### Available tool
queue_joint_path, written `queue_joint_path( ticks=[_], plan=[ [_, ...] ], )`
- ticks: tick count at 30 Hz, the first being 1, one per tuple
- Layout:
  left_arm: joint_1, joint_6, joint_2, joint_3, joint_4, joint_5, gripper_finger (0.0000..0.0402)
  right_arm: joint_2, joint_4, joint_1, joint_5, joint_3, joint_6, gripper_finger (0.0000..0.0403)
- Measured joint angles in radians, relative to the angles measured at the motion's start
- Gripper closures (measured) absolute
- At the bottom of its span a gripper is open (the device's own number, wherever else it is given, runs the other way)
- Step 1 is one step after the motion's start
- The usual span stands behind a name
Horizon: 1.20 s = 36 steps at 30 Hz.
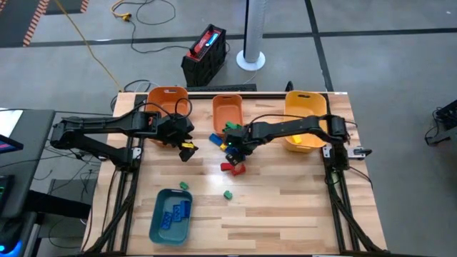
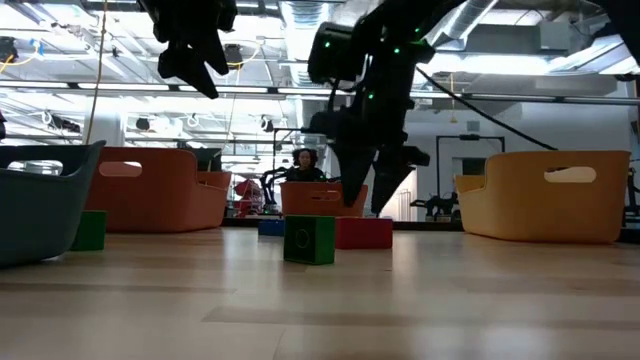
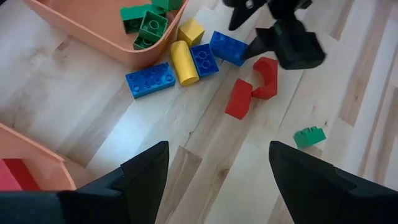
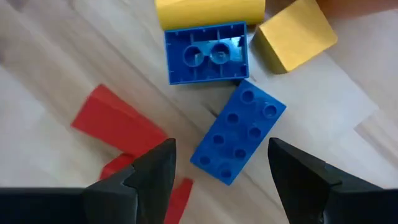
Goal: Sort blocks
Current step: Put the blue game piece into the blue bin
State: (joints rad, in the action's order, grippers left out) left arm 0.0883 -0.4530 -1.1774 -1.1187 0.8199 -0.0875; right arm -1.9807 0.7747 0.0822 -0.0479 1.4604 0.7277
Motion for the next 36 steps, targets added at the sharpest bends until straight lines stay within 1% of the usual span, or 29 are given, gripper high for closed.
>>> queue_joint_path(
  ticks=[8, 12, 17, 24, 26, 29, 34, 36],
  plan=[
    [-0.001, 0.020, 0.000, 0.000, 0.004, 0.013, 0.0129, -0.005, -0.006, -0.003, -0.113, -0.030, 0.003, 0.0139],
    [-0.001, 0.032, 0.000, 0.000, 0.004, 0.013, 0.0129, -0.005, -0.077, 0.000, -0.116, -0.060, -0.023, 0.0139],
    [-0.001, 0.038, 0.000, 0.000, 0.002, 0.013, 0.0129, -0.005, -0.117, -0.001, -0.114, -0.092, -0.022, 0.0139],
    [-0.001, 0.038, 0.000, 0.000, 0.001, 0.013, 0.0129, -0.005, -0.126, -0.001, -0.111, -0.104, -0.038, 0.0141],
    [-0.001, 0.038, 0.000, 0.000, 0.001, 0.013, 0.0129, -0.005, -0.127, 0.001, -0.100, -0.110, -0.052, 0.0151],
    [-0.001, 0.035, 0.000, 0.000, 0.000, 0.013, 0.0129, -0.005, -0.141, 0.010, -0.053, -0.125, -0.077, 0.0182],
    [-0.001, 0.021, 0.000, 0.000, -0.002, 0.013, 0.0129, 0.002, -0.172, 0.025, 0.057, -0.169, -0.104, 0.0258],
    [-0.001, 0.004, 0.000, 0.000, -0.002, 0.013, 0.0129, 0.010, -0.157, 0.027, 0.073, -0.170, -0.115, 0.0282]
  ],
)
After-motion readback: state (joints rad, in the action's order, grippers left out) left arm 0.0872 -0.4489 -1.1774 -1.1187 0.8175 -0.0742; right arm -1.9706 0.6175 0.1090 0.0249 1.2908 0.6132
